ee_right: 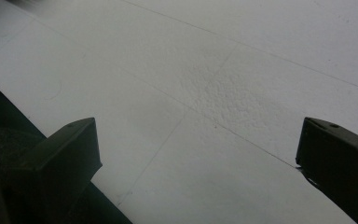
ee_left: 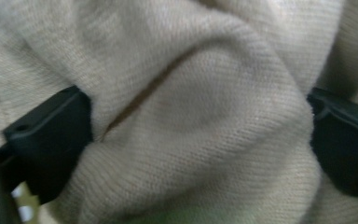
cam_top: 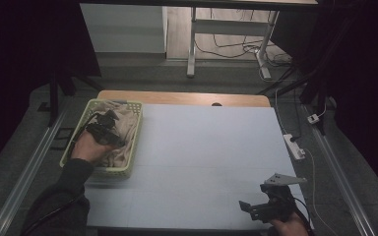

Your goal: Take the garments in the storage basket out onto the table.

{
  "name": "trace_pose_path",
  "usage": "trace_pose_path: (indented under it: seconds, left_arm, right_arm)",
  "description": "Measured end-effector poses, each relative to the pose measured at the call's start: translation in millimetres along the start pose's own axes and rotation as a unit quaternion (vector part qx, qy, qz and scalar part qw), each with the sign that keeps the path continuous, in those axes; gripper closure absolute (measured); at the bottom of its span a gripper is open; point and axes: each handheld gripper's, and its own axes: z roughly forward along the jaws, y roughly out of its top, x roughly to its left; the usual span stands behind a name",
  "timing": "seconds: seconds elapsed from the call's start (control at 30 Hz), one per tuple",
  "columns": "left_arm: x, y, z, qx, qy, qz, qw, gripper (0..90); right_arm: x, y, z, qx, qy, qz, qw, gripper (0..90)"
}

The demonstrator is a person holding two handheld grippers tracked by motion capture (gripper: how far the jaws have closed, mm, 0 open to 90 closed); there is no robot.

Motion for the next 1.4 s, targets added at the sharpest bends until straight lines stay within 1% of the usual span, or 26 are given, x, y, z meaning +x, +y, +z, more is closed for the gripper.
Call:
trace_pose_path:
  seconds: [0.07,0.1,0.17,0.2,0.23,0.27,0.3,0.37,0.43,0.47,0.5,0.53,0.57,0.6,0.7,0.73,0.77,0.8,0.83,1.0,1.13,1.27,1.3,1.4]
  left_arm:
    - [-1.0,1.4,-1.1,0.002,0.014,0.006,0.9999,14.2]
    - [-0.8,1.0,-3.2,-0.001,0.023,0.007,0.9997,19.1]
    - [1.5,-0.1,-6.7,-0.010,0.028,0.002,0.9996,32.9]
    - [3.8,-0.8,-9.2,-0.018,0.024,-0.009,0.9995,41.2]
    - [6.3,-0.7,-11.4,-0.018,0.018,-0.015,0.9996,48.4]
    - [8.6,-0.5,-13.0,-0.019,0.009,-0.019,0.9996,53.1]
    - [10.0,-0.5,-13.9,-0.021,0.004,-0.018,0.9996,56.8]
    - [12.9,-0.9,-16.3,-0.026,-0.009,-0.016,0.9995,60.6]
    - [16.7,-3.1,-19.7,-0.038,-0.024,-0.016,0.9989,64.7]
    - [18.2,-4.5,-21.6,-0.046,-0.030,-0.017,0.9984,65.7]
    - [20.2,-5.9,-23.8,-0.054,-0.041,-0.022,0.9975,66.5]
    - [22.0,-7.2,-26.2,-0.064,-0.052,-0.027,0.9962,66.8]
    - [23.4,-8.1,-28.7,-0.070,-0.057,-0.028,0.9955,67.1]
    - [24.4,-9.0,-31.8,-0.081,-0.065,-0.034,0.9940,67.2]
    - [29.0,-11.0,-44.4,-0.109,-0.080,-0.036,0.9902,67.6]
    - [30.6,-11.6,-50.0,-0.121,-0.084,-0.039,0.9884,67.7]
    - [31.7,-11.8,-53.1,-0.125,-0.089,-0.038,0.9874,67.8]
    - [32.6,-12.6,-58.0,-0.136,-0.093,-0.037,0.9856,67.8]
    - [33.5,-13.0,-61.7,-0.141,-0.099,-0.037,0.9844,67.8]
    - [35.1,-15.7,-80.4,-0.174,-0.109,-0.034,0.9781,67.9]
    - [37.0,-17.0,-95.1,-0.194,-0.116,-0.033,0.9734,68.0]
    - [40.6,-19.0,-112.0,-0.217,-0.127,-0.037,0.9671,68.1]
    - [41.0,-19.4,-115.6,-0.222,-0.126,-0.036,0.9662,68.1]
    - [42.5,-20.6,-131.2,-0.239,-0.131,-0.033,0.9616,68.0]
  right_arm:
    - [-0.1,0.0,0.0,0.000,0.000,0.000,1.0000,0.0]
    - [-0.4,0.0,-0.1,0.001,0.002,0.000,1.0000,0.0]
    - [-0.6,0.0,-0.1,0.000,0.003,0.002,1.0000,0.0]
    - [-0.8,-0.1,-0.1,0.000,0.003,0.002,1.0000,0.0]
    - [-0.9,-0.1,0.0,0.000,0.003,0.003,1.0000,0.0]
    - [-0.9,0.0,-0.1,0.000,0.003,0.004,1.0000,0.0]
    - [-0.8,0.0,-0.1,0.000,0.002,0.003,1.0000,0.0]
    - [-0.9,0.0,0.0,0.000,0.003,0.004,1.0000,0.0]
    - [-1.2,0.1,0.2,0.000,0.002,0.006,1.0000,0.0]
    - [-1.6,0.1,0.0,0.001,0.004,0.006,1.0000,0.0]
    - [-1.8,0.1,0.0,0.001,0.004,0.007,1.0000,0.0]
    - [-2.1,0.1,0.1,0.000,0.005,0.008,1.0000,0.0]
    - [-2.3,0.2,0.1,0.001,0.005,0.009,0.9999,0.0]
    - [-2.3,0.2,0.4,0.000,0.005,0.011,0.9999,0.0]
    - [-2.2,0.4,0.6,0.002,0.005,0.009,0.9999,0.0]
    - [-2.1,0.5,0.7,0.002,0.005,0.009,0.9999,0.0]
    - [-2.1,0.5,0.7,0.002,0.005,0.009,0.9999,0.0]
    - [-2.2,0.5,0.7,0.002,0.005,0.009,0.9999,0.0]
    - [-2.4,0.6,0.6,0.002,0.005,0.010,0.9999,0.0]
    - [-2.5,0.6,0.6,0.001,0.006,0.010,0.9999,0.0]
    - [-2.3,0.7,0.7,0.001,0.005,0.010,0.9999,0.0]
    - [-2.4,0.8,0.9,0.001,0.005,0.011,0.9999,0.0]
    - [-2.4,0.8,0.9,0.001,0.005,0.011,0.9999,0.0]
    - [-2.4,0.8,0.9,0.002,0.005,0.010,0.9999,0.0]
